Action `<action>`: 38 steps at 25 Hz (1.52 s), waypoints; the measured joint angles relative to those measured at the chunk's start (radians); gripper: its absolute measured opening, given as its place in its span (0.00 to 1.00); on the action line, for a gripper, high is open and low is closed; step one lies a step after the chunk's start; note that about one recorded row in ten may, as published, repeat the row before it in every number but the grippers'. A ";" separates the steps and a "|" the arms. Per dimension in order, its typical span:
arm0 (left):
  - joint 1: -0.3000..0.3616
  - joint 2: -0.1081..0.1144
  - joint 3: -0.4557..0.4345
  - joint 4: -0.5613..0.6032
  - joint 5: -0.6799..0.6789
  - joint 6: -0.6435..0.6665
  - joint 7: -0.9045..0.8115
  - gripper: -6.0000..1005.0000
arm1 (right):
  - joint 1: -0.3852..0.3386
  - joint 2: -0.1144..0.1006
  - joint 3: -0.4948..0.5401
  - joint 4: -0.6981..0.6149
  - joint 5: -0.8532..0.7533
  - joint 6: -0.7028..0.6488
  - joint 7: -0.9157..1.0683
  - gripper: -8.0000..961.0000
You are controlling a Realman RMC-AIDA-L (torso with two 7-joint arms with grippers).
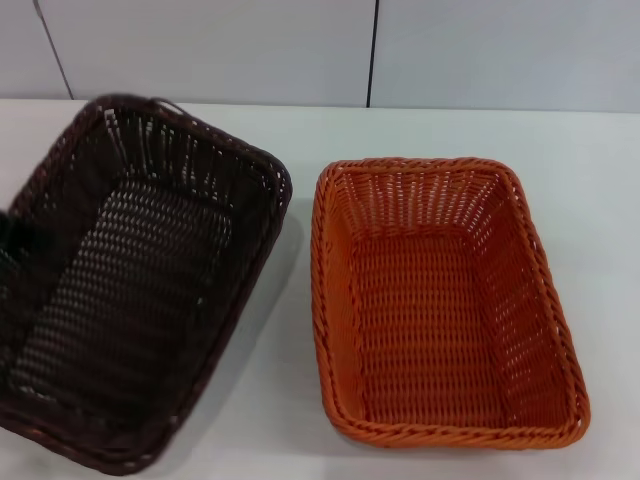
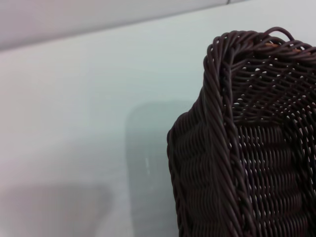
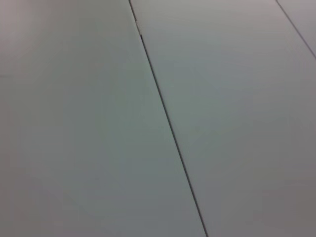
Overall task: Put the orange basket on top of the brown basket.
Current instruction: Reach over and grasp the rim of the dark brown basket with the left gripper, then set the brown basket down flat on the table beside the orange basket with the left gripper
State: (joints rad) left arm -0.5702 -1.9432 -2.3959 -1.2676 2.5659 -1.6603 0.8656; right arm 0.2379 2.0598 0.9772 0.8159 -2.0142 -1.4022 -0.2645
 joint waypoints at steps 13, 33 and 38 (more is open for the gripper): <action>-0.157 0.150 0.057 0.099 0.008 -0.104 0.401 0.16 | -0.035 0.012 0.037 0.002 0.007 0.001 0.001 0.51; -0.317 0.092 0.253 0.142 0.107 -0.185 0.756 0.16 | -0.093 0.014 0.027 0.008 0.005 -0.006 0.001 0.52; -0.312 0.042 0.239 0.106 0.119 -0.174 0.756 0.16 | -0.099 0.014 0.024 0.008 0.007 -0.012 0.001 0.52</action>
State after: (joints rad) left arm -0.8817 -1.9009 -2.1569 -1.1617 2.6847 -1.8345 1.6213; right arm 0.1387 2.0739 1.0016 0.8243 -2.0076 -1.4143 -0.2638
